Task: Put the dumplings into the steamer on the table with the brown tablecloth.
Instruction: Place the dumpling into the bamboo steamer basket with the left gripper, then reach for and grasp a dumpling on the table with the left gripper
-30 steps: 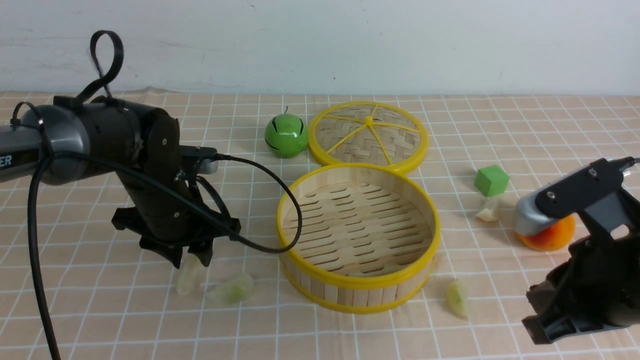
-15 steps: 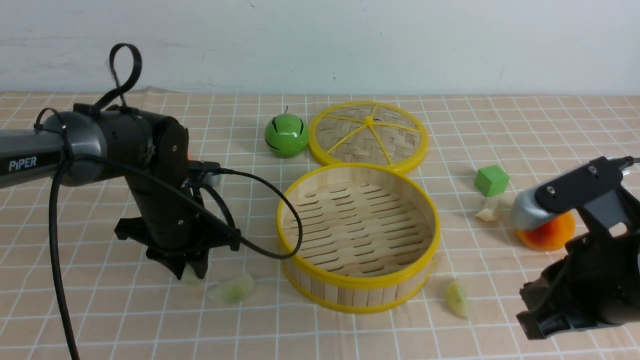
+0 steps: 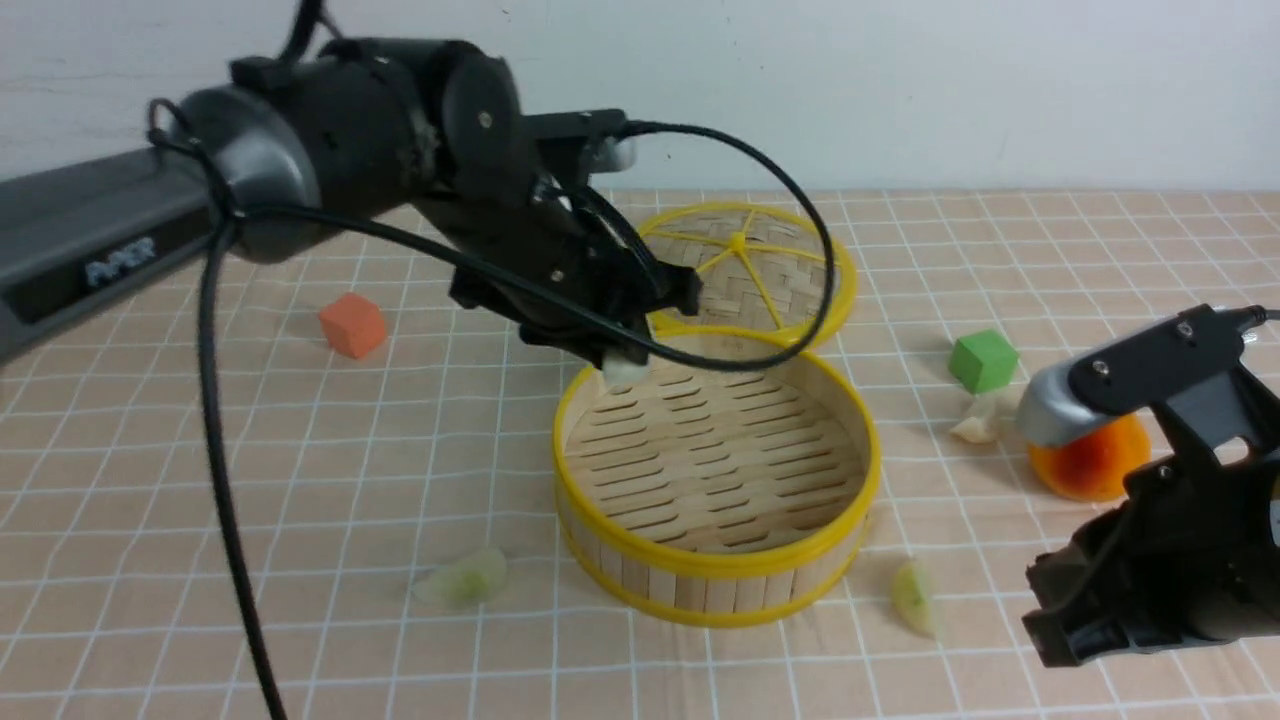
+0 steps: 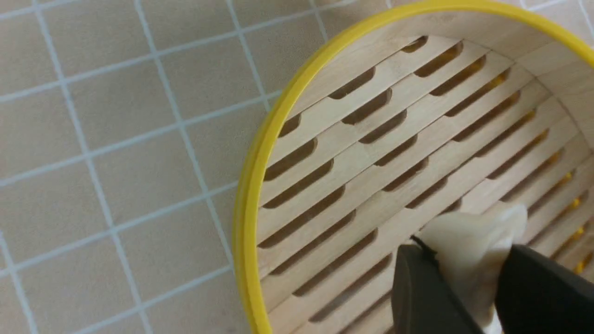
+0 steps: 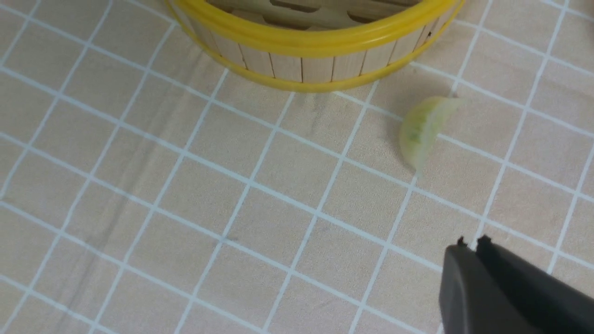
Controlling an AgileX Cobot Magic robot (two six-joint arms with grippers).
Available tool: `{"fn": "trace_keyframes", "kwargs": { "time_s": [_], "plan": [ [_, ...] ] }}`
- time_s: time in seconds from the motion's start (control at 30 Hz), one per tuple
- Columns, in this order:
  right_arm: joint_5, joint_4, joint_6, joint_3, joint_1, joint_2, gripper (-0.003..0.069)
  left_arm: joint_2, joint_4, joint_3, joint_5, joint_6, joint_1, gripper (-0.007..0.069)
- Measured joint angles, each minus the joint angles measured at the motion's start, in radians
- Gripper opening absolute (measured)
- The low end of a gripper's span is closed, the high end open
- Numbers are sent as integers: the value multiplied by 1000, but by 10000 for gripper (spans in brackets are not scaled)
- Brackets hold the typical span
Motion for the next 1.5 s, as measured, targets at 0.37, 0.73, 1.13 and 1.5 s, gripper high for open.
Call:
{"fn": "trace_keyframes", "kwargs": {
  "time_s": [0.37, 0.73, 1.13, 1.5],
  "plan": [
    [-3, 2, 0, 0, 0, 0, 41, 150, 8, 1, -107, 0, -9, 206],
    [-4, 20, 0, 0, 0, 0, 42, 80, 124, -24, -13, 0, -10, 447],
    [-9, 9, -1, 0, 0, 51, 53, -205, 163, 114, 370, 254, -10, 370],
    [-8, 28, -1, 0, 0, 92, 61, -76, 200, 343, 181, 416, 4, 233]
  ]
}}
